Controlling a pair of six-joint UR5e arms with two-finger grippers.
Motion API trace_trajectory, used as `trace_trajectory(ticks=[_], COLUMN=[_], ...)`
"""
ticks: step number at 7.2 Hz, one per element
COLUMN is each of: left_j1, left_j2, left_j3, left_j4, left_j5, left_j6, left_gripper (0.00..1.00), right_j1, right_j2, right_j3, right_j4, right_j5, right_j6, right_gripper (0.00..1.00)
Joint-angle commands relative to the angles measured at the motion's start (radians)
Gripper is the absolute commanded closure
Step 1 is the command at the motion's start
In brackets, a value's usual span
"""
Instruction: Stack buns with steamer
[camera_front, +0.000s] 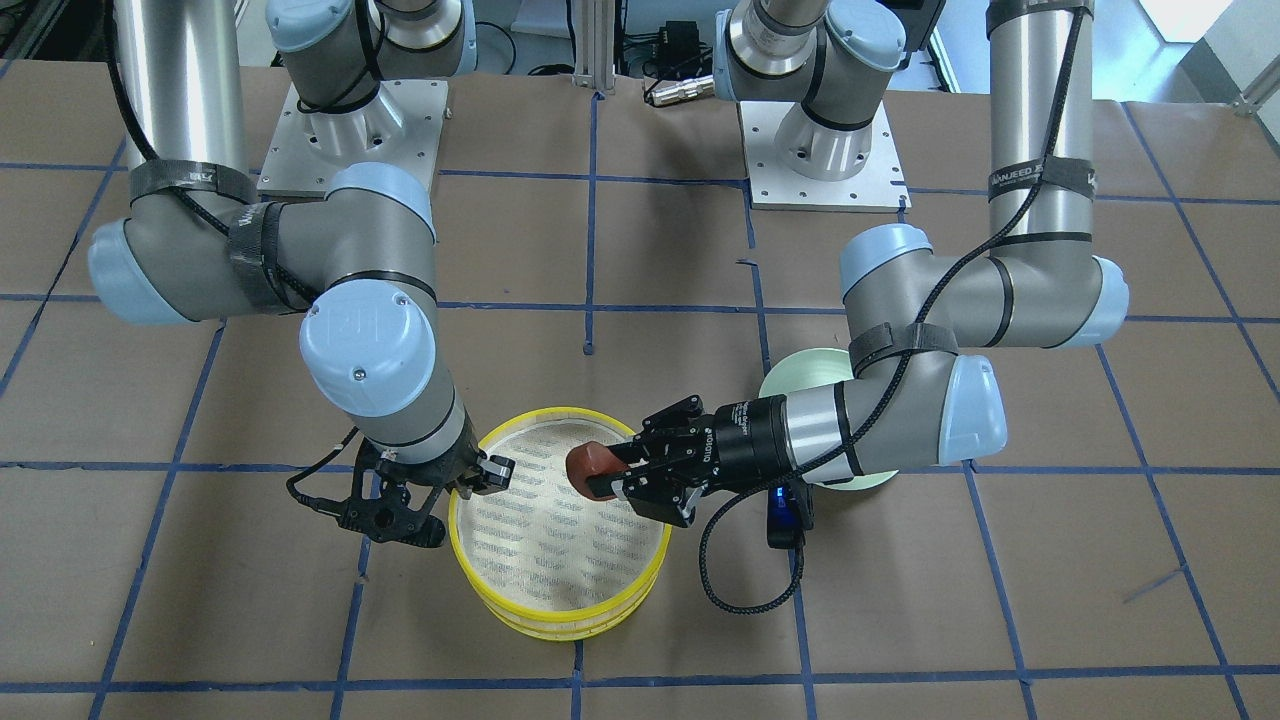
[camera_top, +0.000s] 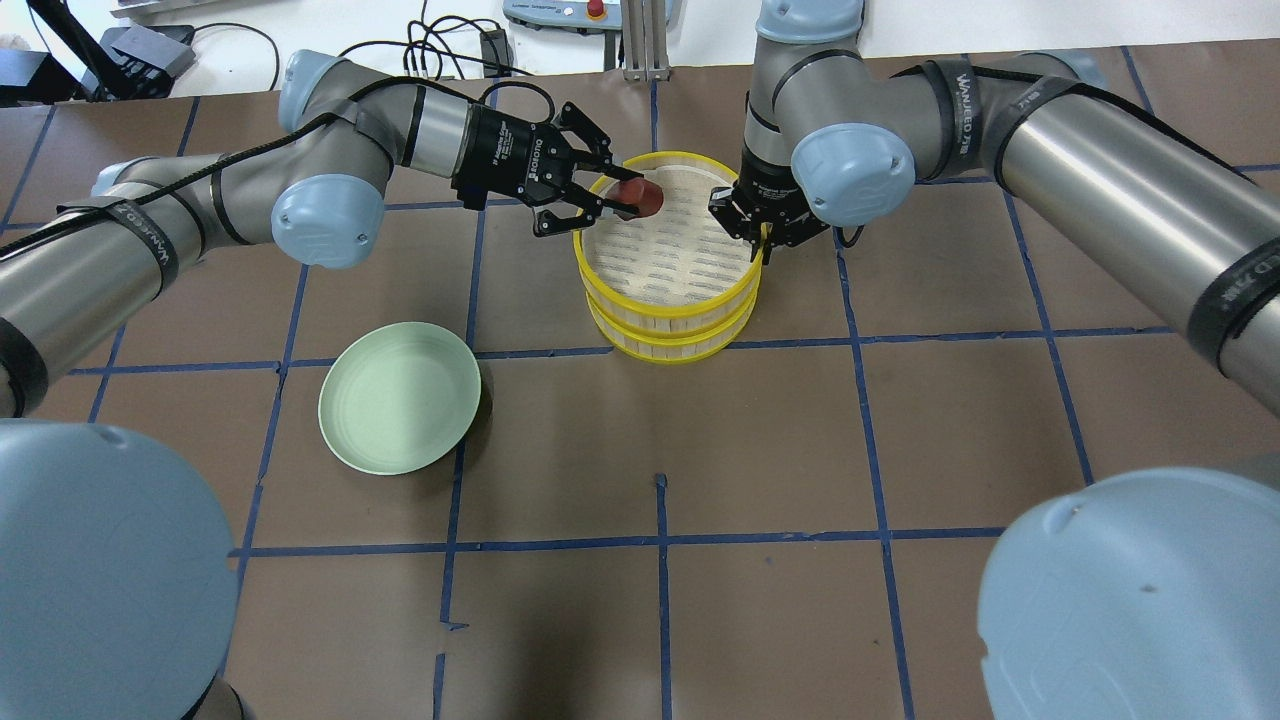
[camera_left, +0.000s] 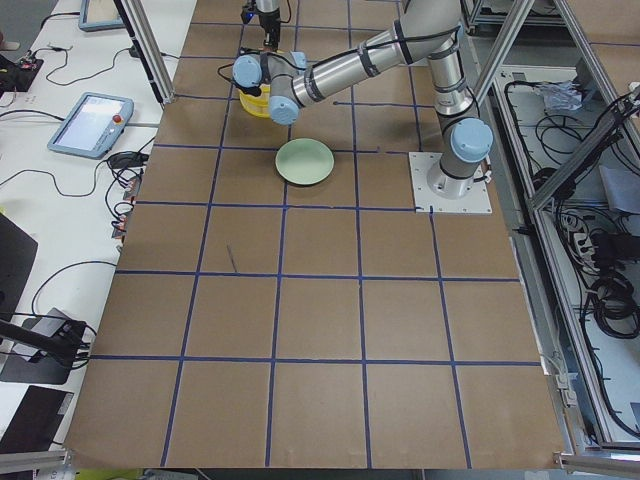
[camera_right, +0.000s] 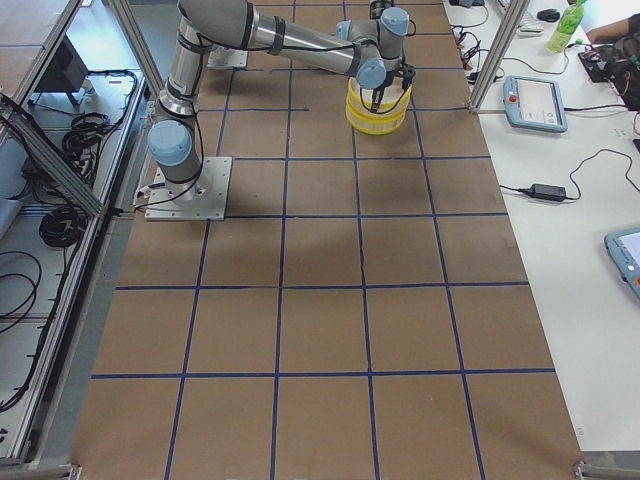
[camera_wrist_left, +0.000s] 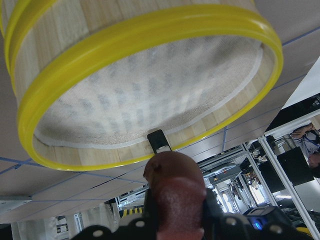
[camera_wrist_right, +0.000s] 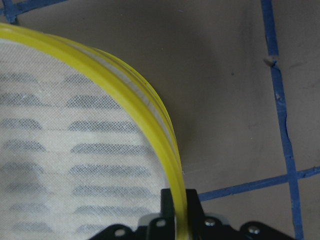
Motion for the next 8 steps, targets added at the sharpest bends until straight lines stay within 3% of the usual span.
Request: trace_trajectory(ticks=[1,3,4,7,8], left_j1=[0.0,0.0,0.0,0.0,-0.002], left_j2=[0.0,0.001,0.012,0.08,0.084], left_j3=[0.0,0.0,0.002,0.0,0.02], left_j4=[0.003,0.011,0.014,-0.021,-0.075], left_j5=[0.011,0.012,0.07,0.578,0.682], left_j6=[0.003,0.006,0.04,0.405,0.561], left_gripper=[0.25,0.24,0.25,0.28,0.27], right_j1=[0.0,-0.061,-0.121,-0.204,-0.203], right_j2=[-0.008,-0.056,-0.121,-0.367,-0.424], right_j3=[0.01,-0.009,-0.013,-0.029,-0.053], right_j4=[0.0,0.021,0.09,0.35,0.444], right_j5=[0.005,0.006,0.011,-0.003,-0.036], right_j6=[0.004,-0.109,-0.19,-0.361,-0.367], right_gripper=[0.04,0.0,0.0,0.0,0.0])
